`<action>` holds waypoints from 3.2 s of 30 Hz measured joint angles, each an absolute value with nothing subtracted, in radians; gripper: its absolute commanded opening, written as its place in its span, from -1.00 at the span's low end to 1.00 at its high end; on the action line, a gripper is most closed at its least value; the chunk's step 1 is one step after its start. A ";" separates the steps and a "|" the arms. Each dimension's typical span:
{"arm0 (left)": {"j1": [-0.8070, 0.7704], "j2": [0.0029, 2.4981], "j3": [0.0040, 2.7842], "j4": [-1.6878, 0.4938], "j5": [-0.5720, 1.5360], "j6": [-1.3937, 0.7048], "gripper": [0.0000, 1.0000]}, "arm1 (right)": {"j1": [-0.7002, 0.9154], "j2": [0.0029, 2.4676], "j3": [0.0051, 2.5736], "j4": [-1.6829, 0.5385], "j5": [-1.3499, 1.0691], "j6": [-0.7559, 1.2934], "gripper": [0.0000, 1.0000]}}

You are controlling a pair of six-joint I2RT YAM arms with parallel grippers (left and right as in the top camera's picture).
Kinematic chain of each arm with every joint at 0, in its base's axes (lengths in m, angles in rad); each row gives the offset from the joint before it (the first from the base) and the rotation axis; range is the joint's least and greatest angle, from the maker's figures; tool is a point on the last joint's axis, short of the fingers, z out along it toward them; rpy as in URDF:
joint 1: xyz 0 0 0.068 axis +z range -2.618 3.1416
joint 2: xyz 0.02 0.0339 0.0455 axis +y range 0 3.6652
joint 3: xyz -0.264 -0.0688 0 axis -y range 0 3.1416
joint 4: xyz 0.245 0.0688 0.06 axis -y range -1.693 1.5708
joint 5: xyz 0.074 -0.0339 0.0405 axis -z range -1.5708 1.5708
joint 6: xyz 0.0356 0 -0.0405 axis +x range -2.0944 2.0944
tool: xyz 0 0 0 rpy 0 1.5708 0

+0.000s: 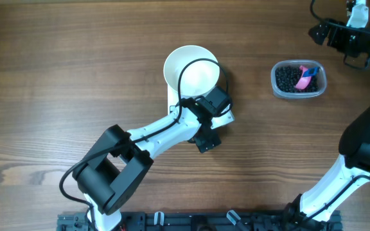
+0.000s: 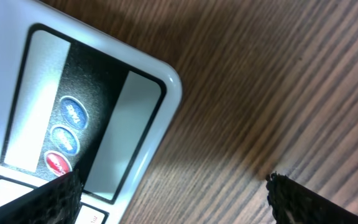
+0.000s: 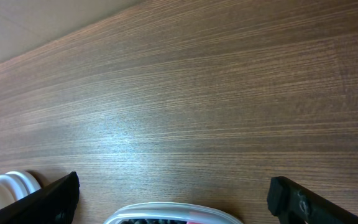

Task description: Scoop item into bowl and weigh 150g on scale

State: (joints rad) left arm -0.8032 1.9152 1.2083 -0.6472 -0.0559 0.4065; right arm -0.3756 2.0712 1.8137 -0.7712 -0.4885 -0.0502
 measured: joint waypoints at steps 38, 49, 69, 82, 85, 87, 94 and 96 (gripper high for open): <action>-0.803 1.940 1.229 -0.649 -0.082 0.521 1.00 | -0.376 2.071 1.814 -0.771 -0.488 -0.050 1.00; -0.805 1.946 1.231 -0.623 -0.101 0.476 1.00 | -0.376 2.071 1.814 -0.771 -0.488 -0.050 0.99; -0.812 1.943 1.239 -0.633 -0.104 0.442 1.00 | -0.376 2.071 1.814 -0.771 -0.488 -0.050 1.00; -0.878 1.598 1.211 -0.703 0.139 0.243 1.00 | -0.376 2.071 1.814 -0.771 -0.488 -0.050 1.00; -0.780 1.441 1.211 -0.710 0.155 0.172 1.00 | -0.376 2.071 1.814 -0.771 -0.488 -0.050 0.99; -0.695 1.380 1.211 -0.712 0.158 0.133 1.00 | -0.376 2.071 1.814 -0.771 -0.488 -0.050 0.99; -0.275 1.277 1.211 -0.649 0.156 -0.006 1.00 | -0.376 2.071 1.814 -0.771 -0.488 -0.050 0.99; -0.182 1.290 1.211 -0.625 0.166 -0.028 1.00 | -0.376 2.071 1.814 -0.770 -0.488 -0.050 0.99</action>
